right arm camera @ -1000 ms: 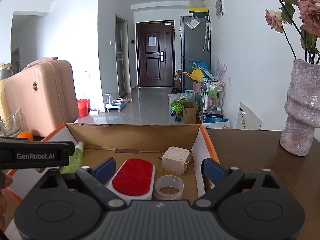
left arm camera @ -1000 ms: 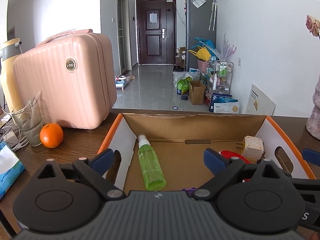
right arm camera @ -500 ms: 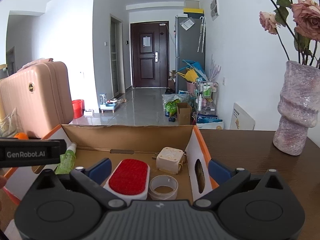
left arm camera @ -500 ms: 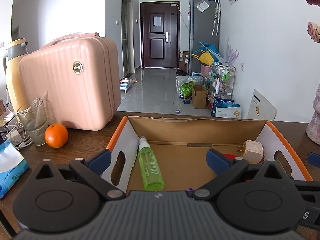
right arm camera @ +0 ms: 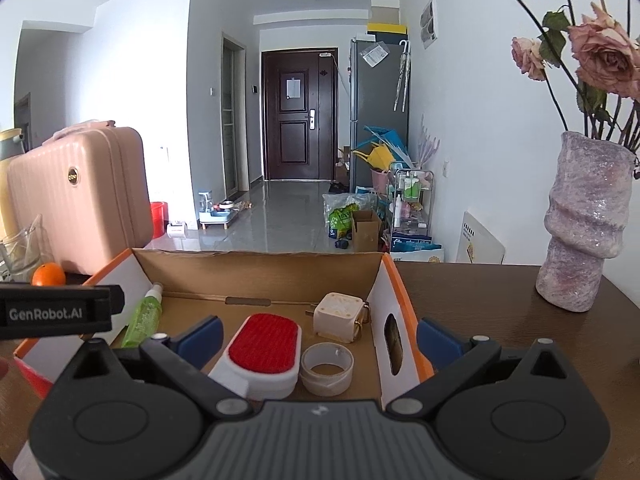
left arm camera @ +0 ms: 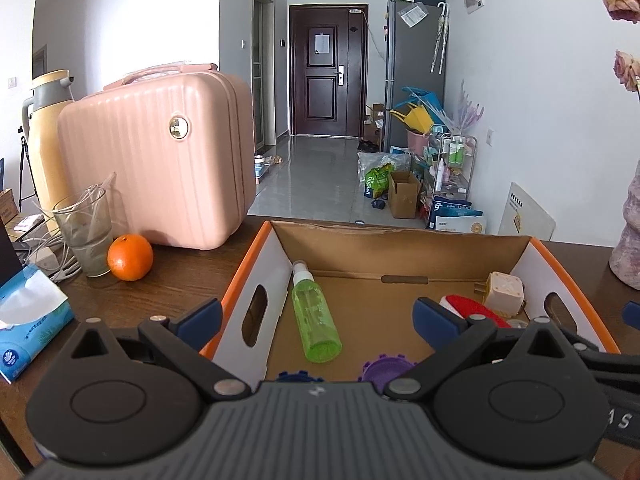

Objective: Organize rigid objects
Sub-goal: 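Withdraw both grippers from the box toward the items on the table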

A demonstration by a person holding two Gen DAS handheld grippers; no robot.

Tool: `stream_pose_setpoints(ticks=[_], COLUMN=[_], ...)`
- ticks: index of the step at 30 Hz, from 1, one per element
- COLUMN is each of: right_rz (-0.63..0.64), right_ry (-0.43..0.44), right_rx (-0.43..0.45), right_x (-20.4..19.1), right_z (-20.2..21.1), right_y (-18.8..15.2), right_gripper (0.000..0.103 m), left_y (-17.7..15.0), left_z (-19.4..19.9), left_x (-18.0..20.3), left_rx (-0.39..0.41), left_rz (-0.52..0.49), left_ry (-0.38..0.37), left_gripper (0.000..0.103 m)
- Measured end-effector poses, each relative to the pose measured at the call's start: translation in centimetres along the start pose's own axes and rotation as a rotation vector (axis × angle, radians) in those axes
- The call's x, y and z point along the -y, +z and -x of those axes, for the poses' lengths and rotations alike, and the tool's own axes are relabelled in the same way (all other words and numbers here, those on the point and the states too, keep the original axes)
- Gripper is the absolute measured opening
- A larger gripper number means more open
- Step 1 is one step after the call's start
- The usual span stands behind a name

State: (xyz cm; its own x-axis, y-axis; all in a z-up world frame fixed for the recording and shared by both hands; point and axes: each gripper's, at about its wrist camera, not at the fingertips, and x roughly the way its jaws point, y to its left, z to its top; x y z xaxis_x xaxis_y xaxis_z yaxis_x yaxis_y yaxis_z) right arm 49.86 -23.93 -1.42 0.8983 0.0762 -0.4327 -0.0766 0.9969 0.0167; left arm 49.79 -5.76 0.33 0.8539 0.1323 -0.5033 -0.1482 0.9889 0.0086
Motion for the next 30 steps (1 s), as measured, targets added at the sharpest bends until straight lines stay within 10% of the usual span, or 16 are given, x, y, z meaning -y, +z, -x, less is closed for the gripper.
stream_pose_setpoints(ticks=[30], right_rz=[-0.028], right_ry=[-0.013], right_rx=[0.062], right_x=[1.1], right_z=[10.1], right_y=[-4.6], right_gripper=[0.103], left_y=[-5.6], left_z=[9.0], left_x=[-2.3], left_rx=[0.028], left_rz=[-0.001], left_ry=[-0.017], left_gripper=[0.103])
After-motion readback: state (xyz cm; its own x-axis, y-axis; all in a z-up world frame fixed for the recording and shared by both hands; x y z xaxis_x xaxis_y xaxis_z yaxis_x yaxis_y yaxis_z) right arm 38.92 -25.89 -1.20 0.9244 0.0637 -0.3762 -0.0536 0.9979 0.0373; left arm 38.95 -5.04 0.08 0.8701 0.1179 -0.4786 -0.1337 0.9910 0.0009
